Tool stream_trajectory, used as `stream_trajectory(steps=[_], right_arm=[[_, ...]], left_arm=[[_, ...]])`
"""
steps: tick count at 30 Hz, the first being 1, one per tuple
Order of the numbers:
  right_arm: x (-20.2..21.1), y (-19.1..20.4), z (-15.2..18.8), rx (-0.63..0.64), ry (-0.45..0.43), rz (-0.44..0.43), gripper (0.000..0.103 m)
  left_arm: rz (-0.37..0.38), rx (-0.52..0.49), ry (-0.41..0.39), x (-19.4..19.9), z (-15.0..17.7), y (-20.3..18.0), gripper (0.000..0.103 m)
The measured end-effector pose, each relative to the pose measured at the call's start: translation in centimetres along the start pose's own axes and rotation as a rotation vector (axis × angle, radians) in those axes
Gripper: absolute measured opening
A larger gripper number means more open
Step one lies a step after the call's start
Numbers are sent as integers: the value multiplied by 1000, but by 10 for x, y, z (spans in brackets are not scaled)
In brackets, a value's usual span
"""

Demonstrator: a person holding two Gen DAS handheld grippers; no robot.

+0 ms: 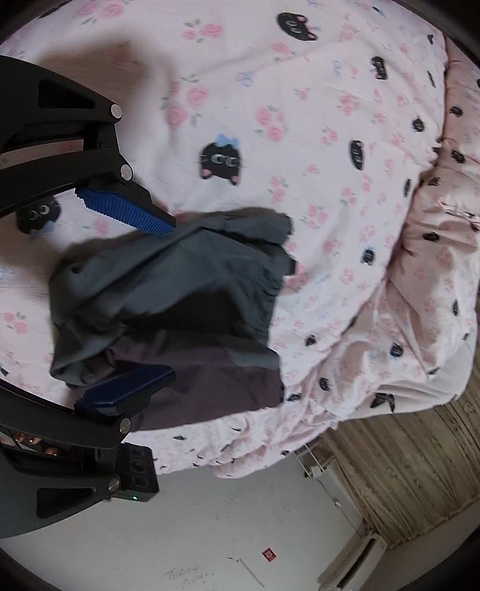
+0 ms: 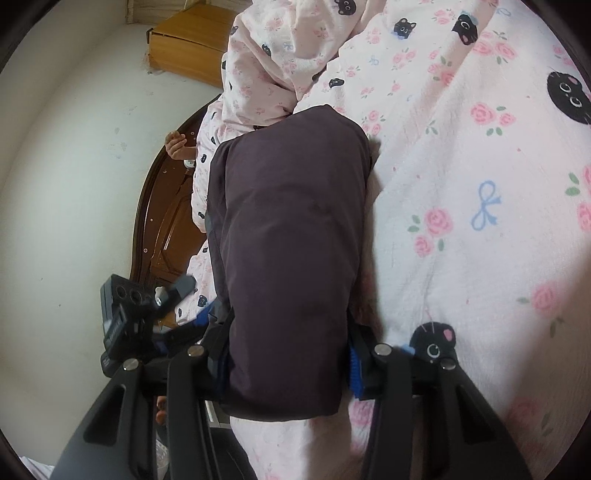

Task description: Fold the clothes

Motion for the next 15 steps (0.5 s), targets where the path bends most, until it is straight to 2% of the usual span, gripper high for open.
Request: stream_trajectory(steps=[3, 6, 8, 12, 13, 14, 15], right_arm=[[0, 0, -1, -1, -2, -8, 47], [0, -1, -2, -4, -3, -16, 47], [-1, -2, -2, -6, -4, -22, 47], [0, -2, -2, -7, -7, -29, 47], [0, -2, -2, -8, -9, -31, 47], [1, -2, -2, -8, -10, -33, 47], [1, -2, -3, -8, -12, -32, 47]], left_arm=[[-8, 17, 29, 1, 9, 3, 69], [32, 34, 62, -5, 12, 4, 71], [59, 45, 74, -7, 13, 5, 77], [99, 36, 77, -9, 14, 0, 75], [113, 31, 79, -9, 15, -2, 58], [117, 23, 78, -9, 14, -4, 34], [113, 13, 75, -9, 14, -6, 28]])
Point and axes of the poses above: each gripper's, at about its wrist camera, not at the fingertips, and x roughly against the way its jaws point, y to its left, z to its underside, the point moved 7 cm from there along -x, roughly the way its jaws point, and after that the axes turned 6 degrees about x, right-handed, at the moved point
